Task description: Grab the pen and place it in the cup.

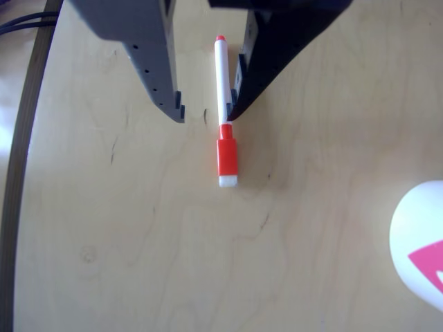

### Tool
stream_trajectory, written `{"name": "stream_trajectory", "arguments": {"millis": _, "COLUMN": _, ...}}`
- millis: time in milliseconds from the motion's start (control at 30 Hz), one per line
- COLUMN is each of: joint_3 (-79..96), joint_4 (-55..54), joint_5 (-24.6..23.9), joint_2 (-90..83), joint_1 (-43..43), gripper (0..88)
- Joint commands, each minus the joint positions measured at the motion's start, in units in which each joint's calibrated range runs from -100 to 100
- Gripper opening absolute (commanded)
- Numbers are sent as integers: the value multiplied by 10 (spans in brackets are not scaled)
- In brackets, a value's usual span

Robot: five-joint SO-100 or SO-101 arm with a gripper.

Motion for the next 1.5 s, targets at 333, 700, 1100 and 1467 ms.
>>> {"name": "stream_trajectory", "arguments": {"millis": 333, "joint_3": -63, "joint_4": 63, "joint_5": 4, "joint_2": 70, "joint_1": -28, "gripper": 169}}
{"name": "stream_trajectory", "arguments": {"millis": 700, "joint_3": -93, "joint_4": 78, "joint_5": 2, "joint_2": 98, "joint_1": -23, "gripper": 169}}
{"name": "stream_trajectory", "arguments": {"millis": 1100, "joint_3": -93, "joint_4": 78, "joint_5": 2, "joint_2": 98, "joint_1": -22, "gripper": 163}}
{"name": "stream_trajectory", "arguments": {"millis": 1467, "joint_3": -93, "joint_4": 78, "joint_5": 3, "joint_2": 98, "joint_1": -21, "gripper": 5}}
